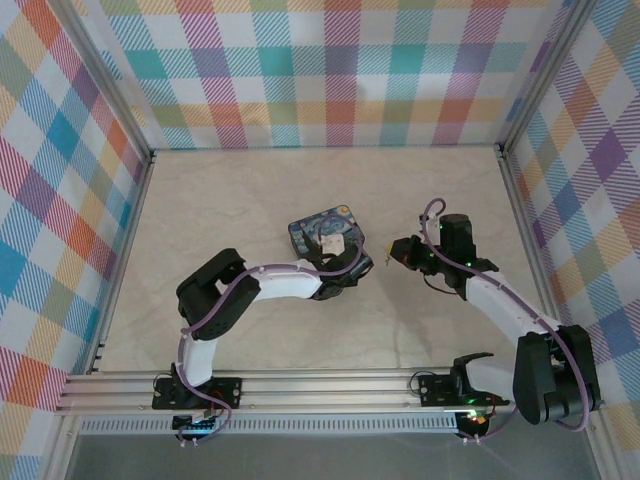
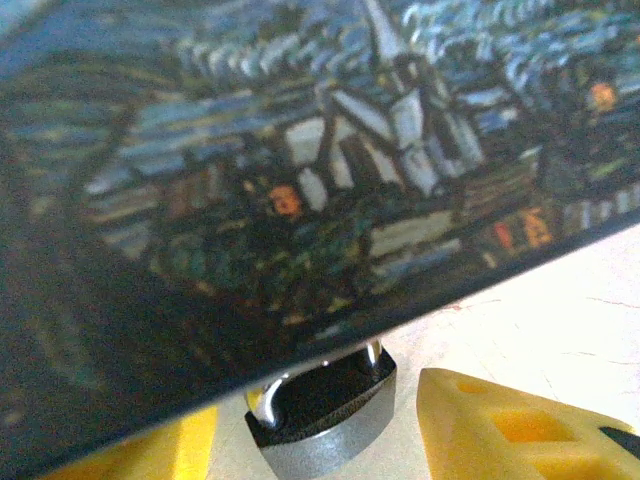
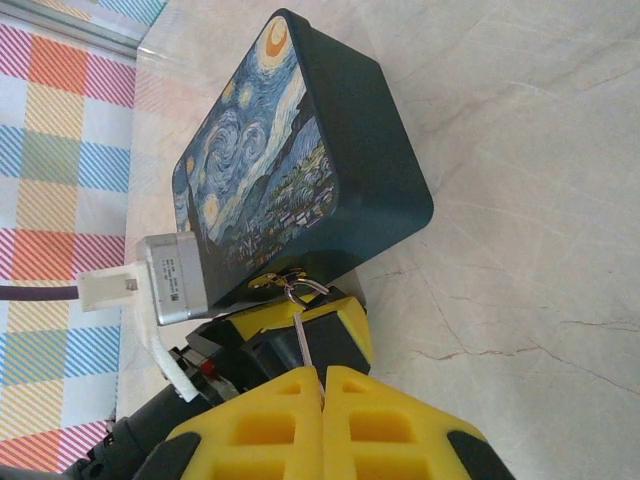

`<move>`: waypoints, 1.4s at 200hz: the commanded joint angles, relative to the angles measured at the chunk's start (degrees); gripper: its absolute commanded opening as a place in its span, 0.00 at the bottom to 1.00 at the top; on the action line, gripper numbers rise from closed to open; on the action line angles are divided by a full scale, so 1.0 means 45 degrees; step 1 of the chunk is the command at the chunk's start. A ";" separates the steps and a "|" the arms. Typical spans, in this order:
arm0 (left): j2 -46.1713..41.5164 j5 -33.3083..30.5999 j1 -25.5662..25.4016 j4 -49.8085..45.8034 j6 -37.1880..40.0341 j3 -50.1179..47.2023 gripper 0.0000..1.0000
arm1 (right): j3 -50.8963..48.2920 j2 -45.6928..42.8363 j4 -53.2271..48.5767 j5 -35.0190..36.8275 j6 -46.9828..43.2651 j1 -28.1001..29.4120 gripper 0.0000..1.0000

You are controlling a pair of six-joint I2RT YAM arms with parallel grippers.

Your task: Unlock a padlock with a key

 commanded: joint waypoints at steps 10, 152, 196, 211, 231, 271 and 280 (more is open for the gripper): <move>0.0271 -0.0498 -0.0088 -0.0289 -0.0444 0.0553 0.54 | 0.0094 0.0197 0.0123 -0.0317 -0.0121 -0.0057 0.00; 0.1320 -0.2280 -0.0093 -0.3147 -0.3183 0.2452 0.43 | 0.0146 0.0545 0.0057 -0.0990 -0.0442 -0.0137 0.00; 0.1300 -0.2057 -0.0015 -0.3115 -0.3264 0.2491 0.35 | 0.0002 0.0474 -0.0118 -0.0965 -0.0491 -0.0136 0.00; 0.1299 -0.1977 0.0024 -0.3102 -0.3380 0.2471 0.35 | -0.0036 0.0473 -0.0109 -0.0973 -0.0491 -0.0135 0.00; 0.1427 -0.1849 0.0064 -0.3095 -0.3451 0.2524 0.41 | -0.0107 0.0474 -0.0096 -0.0963 -0.0496 -0.0135 0.00; 0.1677 -0.1599 0.0059 -0.3096 -0.3875 0.2549 0.43 | -0.0154 0.0503 -0.0088 -0.1012 -0.0513 -0.0147 0.00; 0.1664 -0.1596 0.0064 -0.3009 -0.3902 0.2493 0.40 | -0.0142 0.0493 -0.0124 -0.0998 -0.0530 -0.0135 0.00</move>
